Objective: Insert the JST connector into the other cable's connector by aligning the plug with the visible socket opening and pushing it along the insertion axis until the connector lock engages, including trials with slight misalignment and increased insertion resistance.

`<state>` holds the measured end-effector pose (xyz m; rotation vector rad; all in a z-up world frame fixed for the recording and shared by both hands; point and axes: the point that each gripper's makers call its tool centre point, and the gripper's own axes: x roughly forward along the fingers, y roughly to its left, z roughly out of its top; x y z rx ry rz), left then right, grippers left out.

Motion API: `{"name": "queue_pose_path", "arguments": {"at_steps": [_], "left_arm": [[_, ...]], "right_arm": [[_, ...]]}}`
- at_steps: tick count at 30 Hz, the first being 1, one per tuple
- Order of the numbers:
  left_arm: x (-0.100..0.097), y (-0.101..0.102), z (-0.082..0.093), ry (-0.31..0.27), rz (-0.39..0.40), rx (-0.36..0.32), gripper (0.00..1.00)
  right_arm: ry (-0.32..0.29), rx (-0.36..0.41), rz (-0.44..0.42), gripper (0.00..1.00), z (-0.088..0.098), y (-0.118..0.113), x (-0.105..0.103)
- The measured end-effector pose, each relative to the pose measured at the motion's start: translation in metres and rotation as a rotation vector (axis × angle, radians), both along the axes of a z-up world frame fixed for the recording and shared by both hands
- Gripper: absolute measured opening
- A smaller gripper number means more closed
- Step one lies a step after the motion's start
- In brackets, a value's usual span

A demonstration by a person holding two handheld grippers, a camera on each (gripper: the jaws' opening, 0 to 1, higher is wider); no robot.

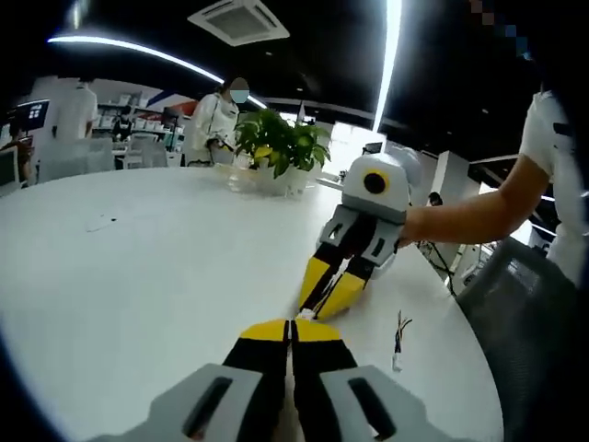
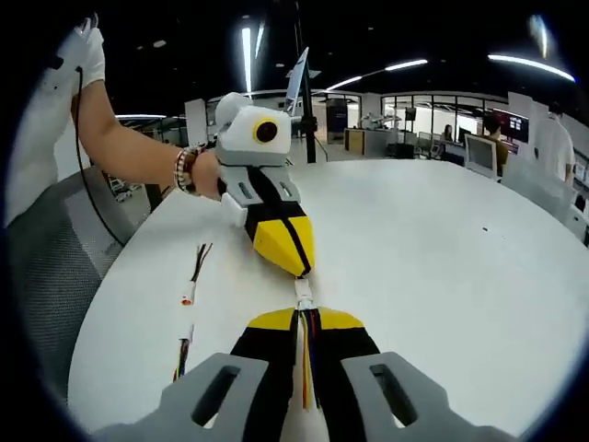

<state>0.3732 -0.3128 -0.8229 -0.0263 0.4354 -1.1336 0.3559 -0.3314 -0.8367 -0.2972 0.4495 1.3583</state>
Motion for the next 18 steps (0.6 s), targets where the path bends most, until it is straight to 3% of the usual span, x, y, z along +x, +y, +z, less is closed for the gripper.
{"name": "queue_pose_path", "arguments": {"at_steps": [18], "left_arm": [[0.0,0.001,-0.017,0.029,0.012,0.052,0.02]], "right_arm": [[0.041,-0.022,0.01,0.05,-0.011,0.001,0.002]]}}
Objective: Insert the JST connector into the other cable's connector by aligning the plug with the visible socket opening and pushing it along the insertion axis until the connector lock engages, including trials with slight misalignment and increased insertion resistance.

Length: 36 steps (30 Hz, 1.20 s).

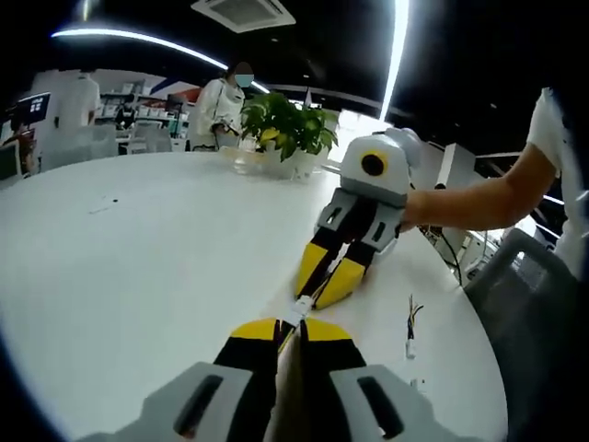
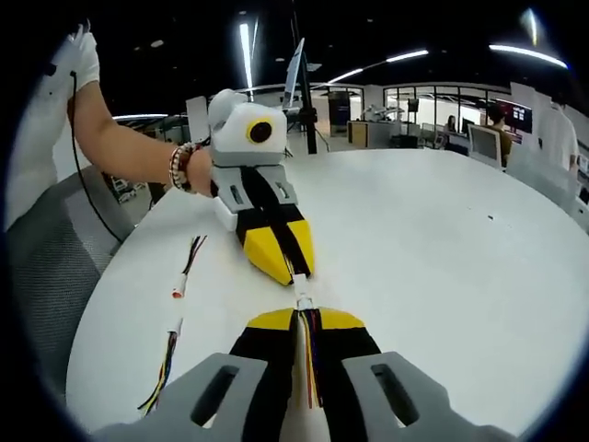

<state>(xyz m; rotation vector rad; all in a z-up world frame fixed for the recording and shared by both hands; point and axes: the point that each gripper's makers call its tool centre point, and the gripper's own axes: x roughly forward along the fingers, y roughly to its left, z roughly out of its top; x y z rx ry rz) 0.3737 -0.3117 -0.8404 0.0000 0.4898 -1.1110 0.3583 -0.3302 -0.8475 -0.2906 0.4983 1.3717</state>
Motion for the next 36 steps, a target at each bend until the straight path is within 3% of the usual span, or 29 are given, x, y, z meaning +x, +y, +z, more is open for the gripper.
{"name": "queue_pose_path", "arguments": {"at_steps": [10,17,22,36], "left_arm": [[-0.001,0.005,0.007,0.014,0.019,-0.009,0.11],[-0.008,0.01,0.03,0.025,0.028,-0.05,0.18],[-0.016,0.021,0.04,0.019,0.031,-0.029,0.32],[-0.038,0.026,0.075,-0.033,0.032,-0.042,0.33]], "right_arm": [[0.01,-0.007,-0.028,0.13,0.004,-0.003,0.002],[-0.003,0.022,-0.063,0.18,0.027,-0.012,-0.001],[-0.023,0.026,-0.08,0.21,0.044,-0.021,-0.01],[-0.073,0.066,-0.114,0.21,0.082,-0.026,-0.023]]}}
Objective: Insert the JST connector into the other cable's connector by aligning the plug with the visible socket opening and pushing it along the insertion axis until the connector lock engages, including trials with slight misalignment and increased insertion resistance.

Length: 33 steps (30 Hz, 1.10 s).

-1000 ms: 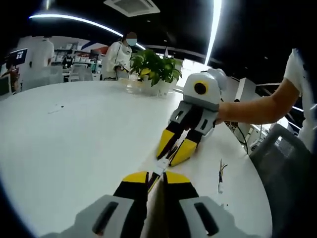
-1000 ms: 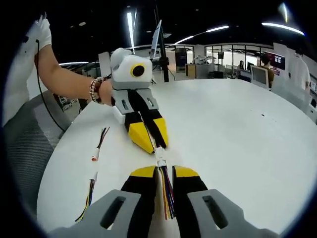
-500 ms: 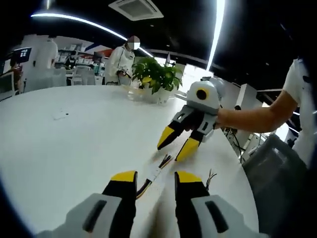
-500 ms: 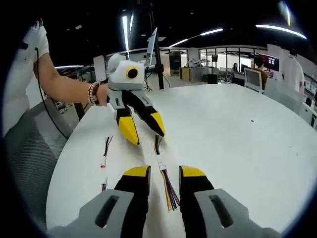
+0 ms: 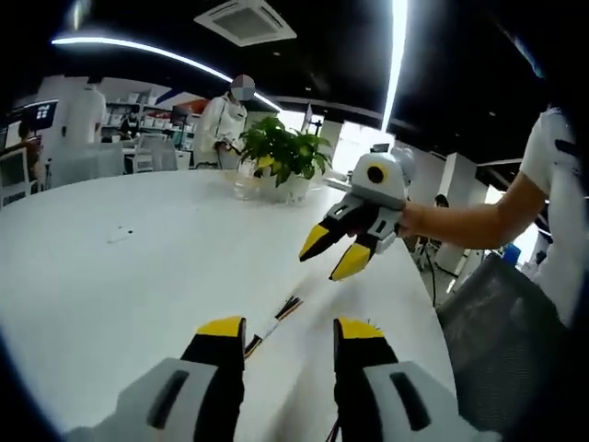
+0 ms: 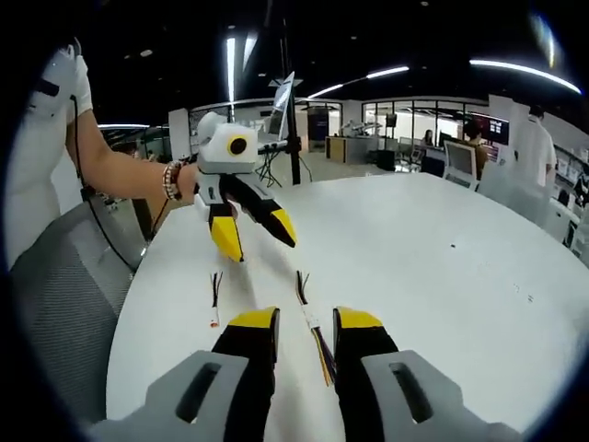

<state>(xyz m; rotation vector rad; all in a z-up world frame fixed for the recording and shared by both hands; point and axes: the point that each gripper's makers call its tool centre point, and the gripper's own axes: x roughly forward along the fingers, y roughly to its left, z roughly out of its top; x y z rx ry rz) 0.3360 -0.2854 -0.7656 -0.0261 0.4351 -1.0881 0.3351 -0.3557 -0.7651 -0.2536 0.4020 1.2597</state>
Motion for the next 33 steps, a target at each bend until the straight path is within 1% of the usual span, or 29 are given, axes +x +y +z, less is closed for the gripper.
{"name": "queue_pose_path", "arguments": {"at_steps": [4,8,10,13,17,19,25,29,32,33], "left_arm": [[-0.007,0.0,0.008,-0.011,0.001,-0.006,0.33],[-0.017,0.0,0.012,-0.016,-0.002,-0.003,0.33],[-0.025,-0.001,0.012,-0.008,-0.015,0.01,0.33],[-0.035,0.001,0.012,-0.013,-0.025,0.026,0.33],[-0.047,0.001,0.013,0.004,-0.028,0.02,0.33],[-0.054,-0.001,0.012,0.005,-0.039,0.029,0.33],[-0.066,-0.006,0.015,0.006,-0.051,0.029,0.34],[-0.07,-0.009,0.01,0.021,-0.045,0.047,0.36],[-0.071,-0.01,0.008,0.015,-0.038,0.044,0.36],[-0.071,-0.01,0.004,0.02,-0.039,0.046,0.36]], "right_arm": [[-0.009,0.015,0.007,0.2,0.01,0.003,-0.008],[-0.015,0.016,0.009,0.2,0.014,0.005,-0.017],[-0.022,0.021,0.012,0.2,0.018,0.006,-0.022],[-0.029,0.036,0.026,0.2,0.026,0.009,-0.033],[-0.046,0.034,0.036,0.2,0.031,0.011,-0.044],[-0.048,0.034,0.038,0.2,0.032,0.011,-0.046],[-0.042,0.04,0.048,0.21,0.031,0.016,-0.057],[-0.022,0.017,0.067,0.21,0.016,0.02,-0.068],[-0.009,0.006,0.075,0.21,0.008,0.022,-0.073],[0.002,0.002,0.081,0.21,0.004,0.023,-0.075]]}}
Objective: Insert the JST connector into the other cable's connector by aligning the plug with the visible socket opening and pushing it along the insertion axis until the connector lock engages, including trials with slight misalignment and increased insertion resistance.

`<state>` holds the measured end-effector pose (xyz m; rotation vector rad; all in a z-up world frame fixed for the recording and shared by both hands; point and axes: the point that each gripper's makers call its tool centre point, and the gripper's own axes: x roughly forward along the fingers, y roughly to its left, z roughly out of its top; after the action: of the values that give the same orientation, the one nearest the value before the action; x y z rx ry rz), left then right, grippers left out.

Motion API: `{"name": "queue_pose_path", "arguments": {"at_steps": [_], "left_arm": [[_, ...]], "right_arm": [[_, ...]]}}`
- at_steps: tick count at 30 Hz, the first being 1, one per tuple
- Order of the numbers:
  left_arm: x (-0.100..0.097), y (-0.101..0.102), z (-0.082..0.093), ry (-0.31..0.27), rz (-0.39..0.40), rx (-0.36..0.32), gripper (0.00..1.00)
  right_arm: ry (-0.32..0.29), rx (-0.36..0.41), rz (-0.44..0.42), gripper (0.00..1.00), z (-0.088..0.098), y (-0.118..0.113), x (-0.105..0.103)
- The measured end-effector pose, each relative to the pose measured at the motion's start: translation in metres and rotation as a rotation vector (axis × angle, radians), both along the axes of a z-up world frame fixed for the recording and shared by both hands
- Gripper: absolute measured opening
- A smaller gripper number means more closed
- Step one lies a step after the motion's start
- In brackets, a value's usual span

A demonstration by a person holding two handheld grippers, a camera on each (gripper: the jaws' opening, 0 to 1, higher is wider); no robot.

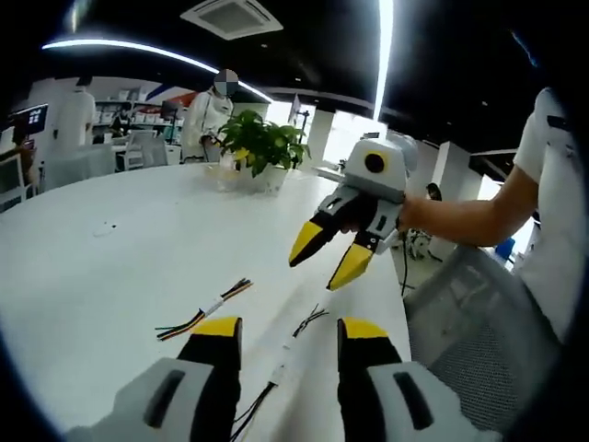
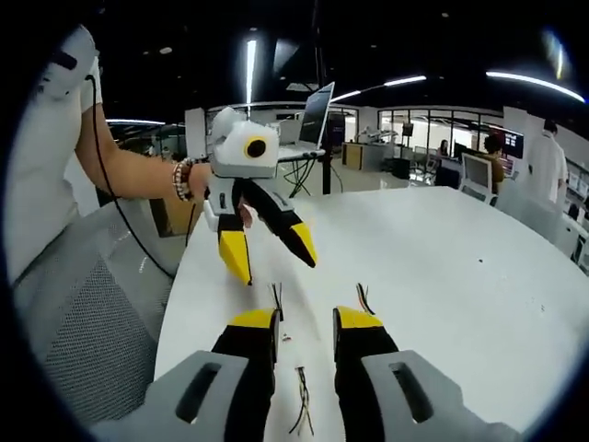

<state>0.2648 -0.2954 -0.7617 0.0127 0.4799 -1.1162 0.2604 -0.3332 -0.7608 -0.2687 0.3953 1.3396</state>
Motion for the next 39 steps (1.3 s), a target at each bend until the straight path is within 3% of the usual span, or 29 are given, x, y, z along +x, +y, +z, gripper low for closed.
{"name": "queue_pose_path", "arguments": {"at_steps": [12,20,22,26,33,39], "left_arm": [[-0.003,0.006,-0.053,0.059,0.008,0.071,0.36],[-0.004,0.005,-0.079,0.06,0.012,0.127,0.26],[-0.005,0.003,-0.078,0.053,0.001,0.111,0.21],[-0.007,0.0,-0.079,0.05,-0.007,0.109,0.21],[-0.011,-0.006,-0.081,-0.009,-0.045,0.12,0.12],[-0.009,-0.007,-0.082,-0.04,-0.049,0.121,0.08]], "right_arm": [[0.045,-0.086,0.007,0.2,-0.049,-0.004,-0.002],[0.071,-0.152,-0.01,0.16,-0.079,-0.003,-0.003],[0.075,-0.165,-0.003,0.15,-0.083,-0.002,-0.005],[0.082,-0.164,-0.007,0.14,-0.086,-0.003,-0.005],[0.091,-0.16,-0.006,0.13,-0.088,-0.004,-0.006],[0.061,-0.146,0.004,0.11,-0.087,-0.004,-0.005]]}}
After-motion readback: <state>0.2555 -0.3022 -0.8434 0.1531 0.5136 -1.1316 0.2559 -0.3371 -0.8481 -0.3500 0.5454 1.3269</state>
